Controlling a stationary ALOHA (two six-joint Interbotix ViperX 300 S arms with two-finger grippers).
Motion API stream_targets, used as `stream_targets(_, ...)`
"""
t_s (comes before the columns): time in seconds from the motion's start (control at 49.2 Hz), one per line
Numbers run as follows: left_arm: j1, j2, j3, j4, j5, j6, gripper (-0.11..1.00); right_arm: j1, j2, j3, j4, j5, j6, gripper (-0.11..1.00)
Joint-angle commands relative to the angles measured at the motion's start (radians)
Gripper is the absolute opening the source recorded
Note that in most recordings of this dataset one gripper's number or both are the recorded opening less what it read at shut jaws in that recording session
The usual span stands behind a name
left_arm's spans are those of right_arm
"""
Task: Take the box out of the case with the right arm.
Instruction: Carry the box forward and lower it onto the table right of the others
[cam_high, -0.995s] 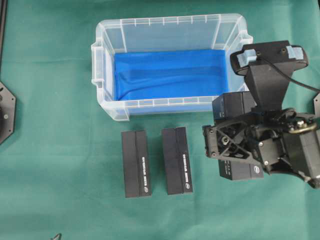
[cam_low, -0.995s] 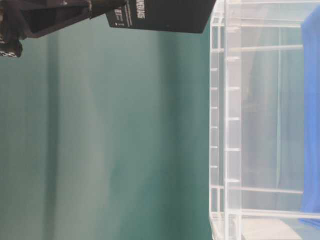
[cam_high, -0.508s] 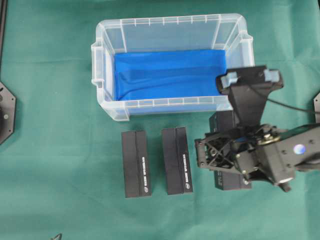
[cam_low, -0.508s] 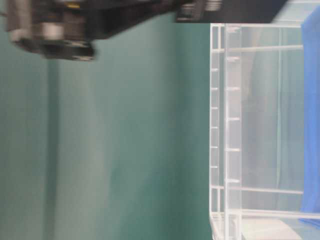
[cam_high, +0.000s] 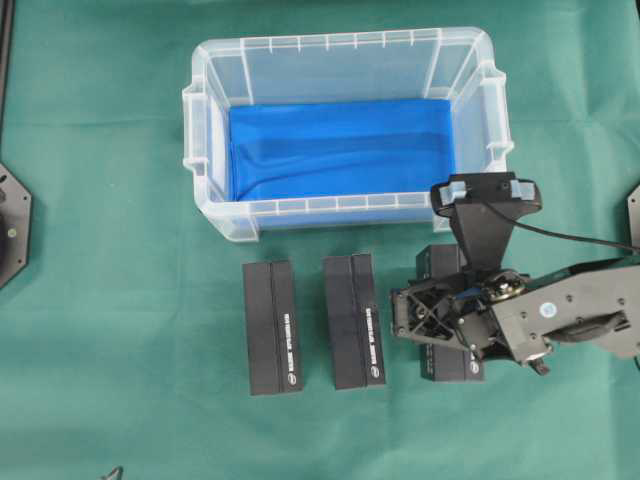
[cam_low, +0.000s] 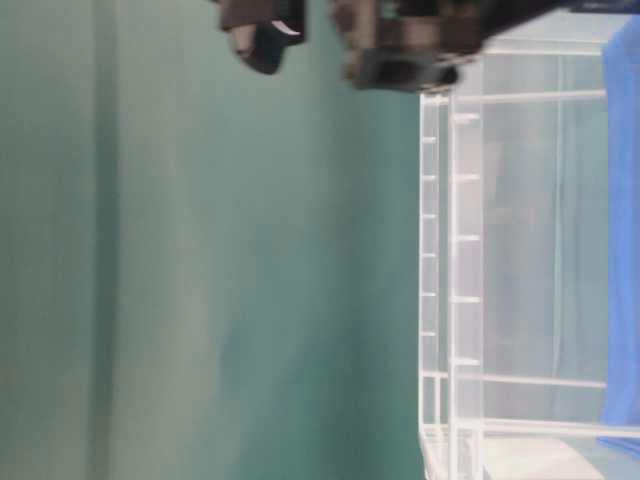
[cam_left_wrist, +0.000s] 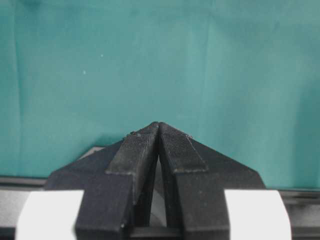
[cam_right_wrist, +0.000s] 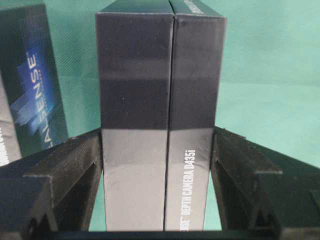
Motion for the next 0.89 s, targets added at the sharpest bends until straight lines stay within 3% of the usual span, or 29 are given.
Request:
stream_targets(0.0,0.003,0.003,-0.009,0.002,-0.005,-0.002,0.00,0.005,-0.011,0.000,0.002,-0.020,0.006,0.65)
stream_targets(0.406,0.003,0.000,-0.006,0.003,-0.003,-0.002,0.00,0.006,-0.011,0.006,0.023,-0.018,0.020,0.65)
stream_targets(0.609,0.003,-0.002,-0.005,0.002,-0.005,0.000,0.00,0.008,-0.009,-0.012,0.021,-0.020,0.011,0.91)
stream_targets(0.873,0.003,-0.002,-0.002,0.003,-0.005,-0.002,0.00,0.008,-0.020,-0.028,0.017,-0.002,0.009,0.89)
